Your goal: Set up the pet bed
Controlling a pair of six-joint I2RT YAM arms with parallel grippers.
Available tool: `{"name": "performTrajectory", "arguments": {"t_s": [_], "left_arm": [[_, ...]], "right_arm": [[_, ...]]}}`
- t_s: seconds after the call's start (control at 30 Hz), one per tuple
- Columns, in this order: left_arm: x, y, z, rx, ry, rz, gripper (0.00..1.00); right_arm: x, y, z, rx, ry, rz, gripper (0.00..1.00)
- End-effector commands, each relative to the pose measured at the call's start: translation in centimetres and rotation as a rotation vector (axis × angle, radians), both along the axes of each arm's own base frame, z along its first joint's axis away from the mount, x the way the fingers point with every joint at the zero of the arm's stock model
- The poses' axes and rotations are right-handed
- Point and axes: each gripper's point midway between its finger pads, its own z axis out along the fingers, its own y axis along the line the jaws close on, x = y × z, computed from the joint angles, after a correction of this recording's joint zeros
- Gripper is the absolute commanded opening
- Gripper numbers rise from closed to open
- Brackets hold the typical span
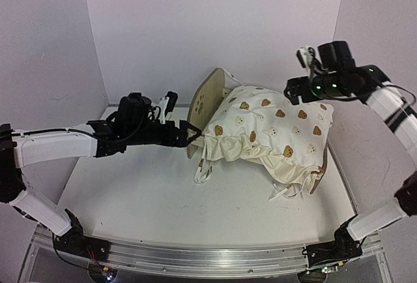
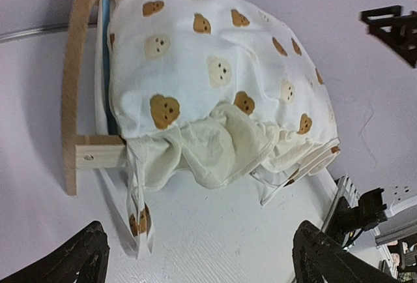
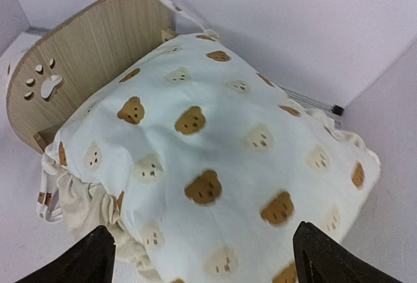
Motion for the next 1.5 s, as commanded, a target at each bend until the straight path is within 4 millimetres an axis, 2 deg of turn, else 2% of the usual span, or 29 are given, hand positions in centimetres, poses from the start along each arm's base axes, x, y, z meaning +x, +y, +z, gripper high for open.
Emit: {"name": "performTrajectory", "arguments": {"t_s": [0.0, 0.03, 0.1, 0.13, 0.2, 0.33, 0.47, 0.53, 0.63, 0.77, 0.9, 0.97, 1.03, 1.07, 1.2, 1.3, 1.33, 1.47], "left_arm": [[0.9, -1.7, -1.1, -0.027, -0.096, 0.080, 0.97], [1.3, -1.9, -1.9, -0.016, -0.106, 0.105, 0.97], [2.0, -2.1, -3.4, -0.008, -0.115, 0.140, 0.97], [2.3, -2.1, -4.2, -0.010, -0.113, 0.156, 0.97], [2.6, -2.3, -5.9, -0.033, -0.114, 0.164, 0.97], [3.2, -3.0, -9.7, -0.047, -0.111, 0.171, 0.96], [4.0, -5.5, -11.9, -0.031, -0.146, 0.120, 0.91], [4.4, -6.0, -13.7, -0.003, -0.139, 0.119, 0.88], [4.8, -6.2, -15.8, 0.030, -0.126, 0.124, 0.76], [6.0, -5.0, -16.9, 0.094, -0.163, 0.195, 0.50], [6.8, -3.3, -15.5, 0.126, -0.217, 0.236, 0.32], [7.2, -2.4, -14.3, 0.152, -0.249, 0.258, 0.22], [7.6, -1.2, -13.4, 0.186, -0.270, 0.295, 0.05], [7.7, -0.6, -12.9, 0.190, -0.278, 0.310, 0.00], [7.5, 1.6, -11.2, 0.211, -0.295, 0.374, 0.00], [6.8, 2.8, -9.5, 0.201, -0.312, 0.391, 0.00], [6.5, 3.2, -8.5, 0.190, -0.321, 0.397, 0.00], [5.6, 3.9, -5.0, 0.150, -0.349, 0.389, 0.00]], "right_arm": [[-3.5, -6.0, -6.0, -0.022, 0.157, -0.300, 0.98], [-3.3, -6.8, -6.5, -0.014, 0.175, -0.300, 0.98], [-1.6, -7.7, -6.4, 0.033, 0.151, -0.305, 0.97], [-0.5, -7.5, -6.0, 0.035, 0.125, -0.291, 0.97], [1.7, -6.2, -5.6, 0.035, 0.085, -0.228, 0.97], [5.5, -3.5, -6.5, -0.010, 0.085, -0.093, 0.96], [9.1, -2.4, -6.4, -0.112, 0.032, -0.015, 0.96], [10.3, -1.7, -7.1, -0.158, 0.028, 0.023, 0.98], [11.2, -0.1, -7.9, -0.194, 0.021, 0.093, 0.98], [12.2, 1.1, -9.2, -0.200, 0.013, 0.159, 0.94], [12.7, 3.7, -10.5, -0.172, -0.025, 0.321, 0.83], [13.0, 4.8, -11.0, -0.145, -0.032, 0.398, 0.73], [13.2, 5.9, -11.2, -0.142, -0.055, 0.502, 0.61], [13.2, 6.4, -11.3, -0.144, -0.066, 0.546, 0.55], [13.4, 8.3, -11.8, -0.173, -0.121, 0.709, 0.33], [14.3, 9.4, -11.4, -0.174, -0.161, 0.773, 0.06], [14.4, 9.6, -11.2, -0.168, -0.168, 0.786, 0.00], [14.3, 10.0, -8.8, -0.162, -0.223, 0.801, 0.00]]}}
